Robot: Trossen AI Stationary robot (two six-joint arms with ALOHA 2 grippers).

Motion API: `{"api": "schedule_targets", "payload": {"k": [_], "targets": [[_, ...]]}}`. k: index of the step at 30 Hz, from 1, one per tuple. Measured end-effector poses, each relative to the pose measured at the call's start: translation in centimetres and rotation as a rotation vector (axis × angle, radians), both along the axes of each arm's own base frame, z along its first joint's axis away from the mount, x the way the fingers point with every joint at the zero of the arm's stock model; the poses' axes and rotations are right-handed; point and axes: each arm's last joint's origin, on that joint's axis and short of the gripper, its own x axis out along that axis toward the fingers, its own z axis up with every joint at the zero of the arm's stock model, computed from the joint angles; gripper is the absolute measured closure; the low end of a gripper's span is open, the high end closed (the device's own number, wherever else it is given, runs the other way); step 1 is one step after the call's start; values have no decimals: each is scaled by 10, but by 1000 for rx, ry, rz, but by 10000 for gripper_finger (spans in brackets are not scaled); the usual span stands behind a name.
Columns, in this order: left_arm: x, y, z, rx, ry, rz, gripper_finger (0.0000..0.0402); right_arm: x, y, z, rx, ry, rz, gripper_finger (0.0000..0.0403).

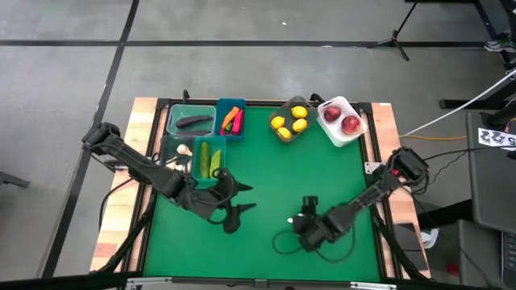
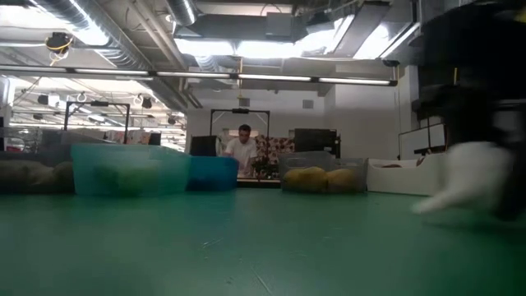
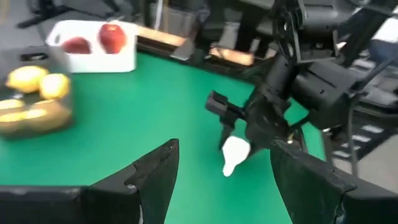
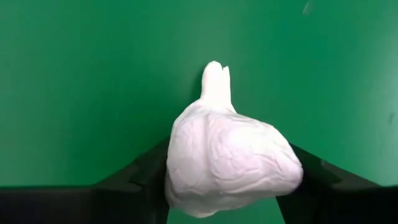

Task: Sort produce into baskets
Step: Put the white garlic into the left black bin

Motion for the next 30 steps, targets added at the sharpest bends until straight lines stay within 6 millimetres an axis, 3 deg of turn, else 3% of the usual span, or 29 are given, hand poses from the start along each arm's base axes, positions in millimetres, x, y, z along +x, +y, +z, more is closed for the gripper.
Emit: {"api": "schedule_targets", "payload": {"k": [9, 16, 23, 30], "targets": [[-13, 9, -21, 51, 213, 81, 155, 52, -38, 9, 53, -181, 96, 160], [-19, 10, -26, 56, 273, 103, 155, 87, -77, 19, 179, -333, 128, 158], [-22, 11, -28, 86, 310, 94, 155, 98, -97, 24, 341, -357, 195, 157], [-25, 12, -31, 94, 352, 105, 155, 98, -98, 24, 356, -355, 223, 157]]}}
